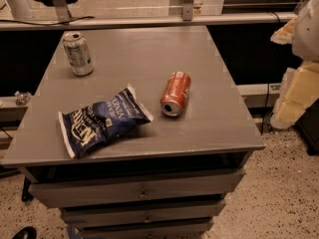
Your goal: Place coke can upright
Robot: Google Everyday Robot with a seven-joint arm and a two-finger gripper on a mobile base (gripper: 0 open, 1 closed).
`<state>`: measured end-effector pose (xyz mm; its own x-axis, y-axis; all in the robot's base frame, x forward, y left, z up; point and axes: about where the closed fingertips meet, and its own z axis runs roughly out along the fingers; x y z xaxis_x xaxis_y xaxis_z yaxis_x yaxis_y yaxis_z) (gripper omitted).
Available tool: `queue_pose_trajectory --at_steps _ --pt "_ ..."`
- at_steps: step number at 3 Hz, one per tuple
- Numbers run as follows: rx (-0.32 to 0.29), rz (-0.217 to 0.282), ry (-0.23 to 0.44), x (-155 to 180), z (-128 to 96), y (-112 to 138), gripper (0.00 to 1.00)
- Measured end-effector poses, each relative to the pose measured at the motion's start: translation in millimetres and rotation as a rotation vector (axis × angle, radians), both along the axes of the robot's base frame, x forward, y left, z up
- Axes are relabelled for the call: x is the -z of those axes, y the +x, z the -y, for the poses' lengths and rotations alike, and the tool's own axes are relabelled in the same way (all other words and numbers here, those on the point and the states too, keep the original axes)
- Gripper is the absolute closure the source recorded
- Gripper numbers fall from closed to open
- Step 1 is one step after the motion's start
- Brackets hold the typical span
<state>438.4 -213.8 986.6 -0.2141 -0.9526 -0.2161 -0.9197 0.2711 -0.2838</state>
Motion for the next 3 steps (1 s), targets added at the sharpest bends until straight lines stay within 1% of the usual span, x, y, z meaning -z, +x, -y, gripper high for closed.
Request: queue_pose_trajectory --at_steps 1,2,3 --pt "0.000 0.000 0.000 0 0 0 0.00" --pt "-0.081 0.044 -0.012 0 -16 13 0.00" --pt "-0.222 0.082 -0.019 14 -50 34 0.00"
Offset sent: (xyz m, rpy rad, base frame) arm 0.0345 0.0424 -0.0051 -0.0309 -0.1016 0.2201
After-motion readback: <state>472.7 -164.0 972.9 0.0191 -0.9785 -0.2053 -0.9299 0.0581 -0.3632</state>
